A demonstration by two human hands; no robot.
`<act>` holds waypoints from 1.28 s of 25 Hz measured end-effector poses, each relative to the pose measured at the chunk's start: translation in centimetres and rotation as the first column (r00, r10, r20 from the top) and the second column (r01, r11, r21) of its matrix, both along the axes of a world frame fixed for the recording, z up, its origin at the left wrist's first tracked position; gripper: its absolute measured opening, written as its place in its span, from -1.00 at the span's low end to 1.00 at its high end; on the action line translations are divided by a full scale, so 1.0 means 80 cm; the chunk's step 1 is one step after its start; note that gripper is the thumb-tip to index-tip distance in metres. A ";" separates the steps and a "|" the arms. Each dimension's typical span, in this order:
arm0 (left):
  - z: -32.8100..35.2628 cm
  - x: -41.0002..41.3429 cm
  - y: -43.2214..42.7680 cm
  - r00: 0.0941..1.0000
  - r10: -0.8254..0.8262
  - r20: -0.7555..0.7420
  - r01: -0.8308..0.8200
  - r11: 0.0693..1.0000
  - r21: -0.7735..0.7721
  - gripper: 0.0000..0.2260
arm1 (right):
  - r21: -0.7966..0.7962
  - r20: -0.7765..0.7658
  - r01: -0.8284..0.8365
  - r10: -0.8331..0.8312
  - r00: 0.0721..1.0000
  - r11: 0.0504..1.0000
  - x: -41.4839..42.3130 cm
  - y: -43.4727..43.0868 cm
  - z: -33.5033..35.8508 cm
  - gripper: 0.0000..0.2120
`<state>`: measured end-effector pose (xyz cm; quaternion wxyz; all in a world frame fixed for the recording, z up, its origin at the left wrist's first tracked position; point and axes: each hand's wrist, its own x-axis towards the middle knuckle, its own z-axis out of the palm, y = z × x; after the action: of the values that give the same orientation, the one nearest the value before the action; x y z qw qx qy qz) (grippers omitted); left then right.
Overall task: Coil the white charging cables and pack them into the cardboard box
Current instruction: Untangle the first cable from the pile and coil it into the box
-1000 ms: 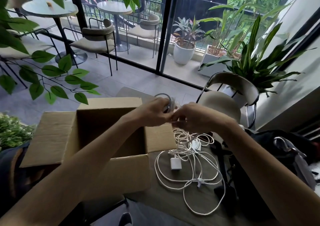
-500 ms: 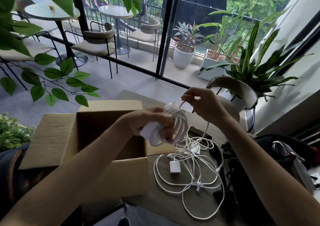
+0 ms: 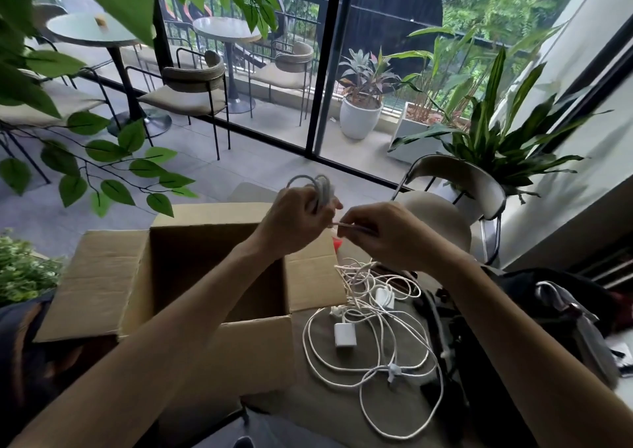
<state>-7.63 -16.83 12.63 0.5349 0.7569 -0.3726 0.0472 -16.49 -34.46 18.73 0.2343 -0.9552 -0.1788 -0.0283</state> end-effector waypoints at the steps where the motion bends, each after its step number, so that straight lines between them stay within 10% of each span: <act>1: 0.002 -0.002 -0.004 0.998 -0.013 0.057 0.009 0.997 0.077 -0.78 | 0.023 0.035 0.033 -0.034 0.999 0.999 0.004 -0.002 0.002 -0.90; 4: 0.014 -0.001 0.001 0.935 -0.263 -0.237 0.293 0.950 0.105 -0.49 | 0.150 0.100 0.095 -0.111 0.989 0.984 0.012 -0.011 0.004 -0.88; 8: 0.008 -0.004 0.020 0.608 -0.483 -0.631 0.539 0.834 -0.119 -0.52 | 0.422 0.030 0.171 -0.202 0.979 0.891 0.022 -0.012 -0.007 -0.92; 13: 0.026 -0.014 0.004 0.119 -0.926 -0.357 0.402 0.374 -0.836 -0.70 | 0.416 -0.176 0.154 -0.087 0.980 0.896 0.017 -0.001 -0.030 -0.77; 15: 0.030 -0.006 0.002 0.249 -0.876 -0.414 0.169 0.460 -0.872 -0.77 | 0.292 -0.320 0.137 -0.038 0.947 0.947 0.009 0.002 -0.038 -0.79; 17: 0.020 0.004 0.005 0.732 -0.433 -0.526 0.001 0.772 -0.635 -0.84 | 0.173 -0.354 0.049 0.016 0.935 0.984 0.002 0.007 -0.038 -0.84; 19: 0.004 0.010 0.009 0.993 0.093 -0.073 -0.106 0.976 -0.190 -0.88 | 0.061 -0.299 -0.020 0.038 0.954 0.998 -0.002 0.008 -0.028 -0.87; 22: -0.006 0.010 0.008 0.948 -0.012 0.317 -0.064 0.972 0.227 -0.77 | -0.163 -0.112 -0.007 -0.012 0.994 0.987 0.001 0.001 -0.010 -0.88; 26: -0.003 0.007 0.015 0.908 -0.344 -0.241 0.403 0.874 0.271 -0.73 | -0.265 -0.042 0.032 -0.045 0.998 0.964 0.005 -0.004 0.000 -0.89; 32: -0.001 0.008 0.021 0.802 -0.398 -0.446 0.580 0.697 0.421 -0.79 | -0.509 -0.019 0.123 -0.153 0.988 0.852 0.014 -0.016 0.006 -0.95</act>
<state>-6.97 -15.16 12.58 0.3458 0.7436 -0.4682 -0.3291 -15.33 -35.71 19.21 -0.0221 -0.9939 -0.1039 0.0311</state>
